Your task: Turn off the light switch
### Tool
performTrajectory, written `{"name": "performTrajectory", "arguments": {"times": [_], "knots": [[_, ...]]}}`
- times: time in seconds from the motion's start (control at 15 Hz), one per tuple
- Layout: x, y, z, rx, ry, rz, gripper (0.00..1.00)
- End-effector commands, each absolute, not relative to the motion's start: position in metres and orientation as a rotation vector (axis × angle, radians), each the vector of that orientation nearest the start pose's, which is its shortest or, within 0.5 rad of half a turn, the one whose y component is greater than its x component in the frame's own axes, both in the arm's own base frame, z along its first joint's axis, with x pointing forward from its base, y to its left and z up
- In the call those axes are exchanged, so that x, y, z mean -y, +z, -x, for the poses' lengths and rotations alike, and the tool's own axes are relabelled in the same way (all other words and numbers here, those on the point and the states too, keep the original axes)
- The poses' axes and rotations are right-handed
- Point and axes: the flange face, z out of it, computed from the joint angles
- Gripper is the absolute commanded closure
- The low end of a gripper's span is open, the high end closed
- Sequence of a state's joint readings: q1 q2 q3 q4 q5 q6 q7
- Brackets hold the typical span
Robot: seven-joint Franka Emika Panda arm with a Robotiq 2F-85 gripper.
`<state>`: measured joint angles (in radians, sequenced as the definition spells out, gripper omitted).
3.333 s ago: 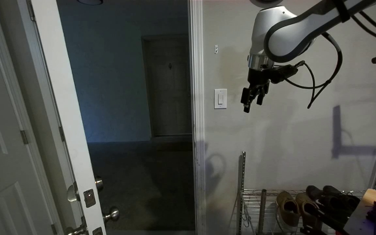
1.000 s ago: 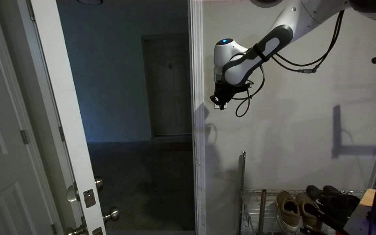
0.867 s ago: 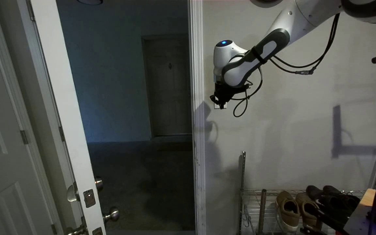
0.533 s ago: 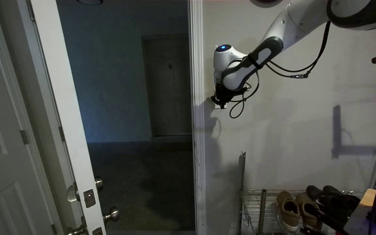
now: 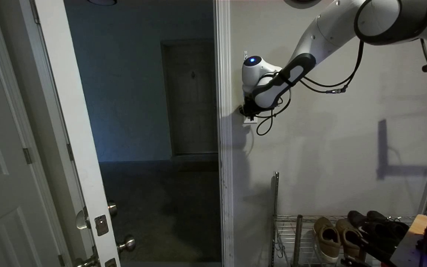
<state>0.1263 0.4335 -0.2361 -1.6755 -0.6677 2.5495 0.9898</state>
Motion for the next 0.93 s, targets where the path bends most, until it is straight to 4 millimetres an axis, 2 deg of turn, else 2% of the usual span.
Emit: {"name": "performTrajectory", "arguments": {"times": [0.0,0.47,0.87], "knots": [[0.051,0.401,-0.71,-0.989,-1.171,3.156,0.94],[0.053,0.396,-0.718,-1.016,-1.237,3.151,0.93],[0.064,0.391,-0.73,-1.029,-1.268,3.169,0.93]]}}
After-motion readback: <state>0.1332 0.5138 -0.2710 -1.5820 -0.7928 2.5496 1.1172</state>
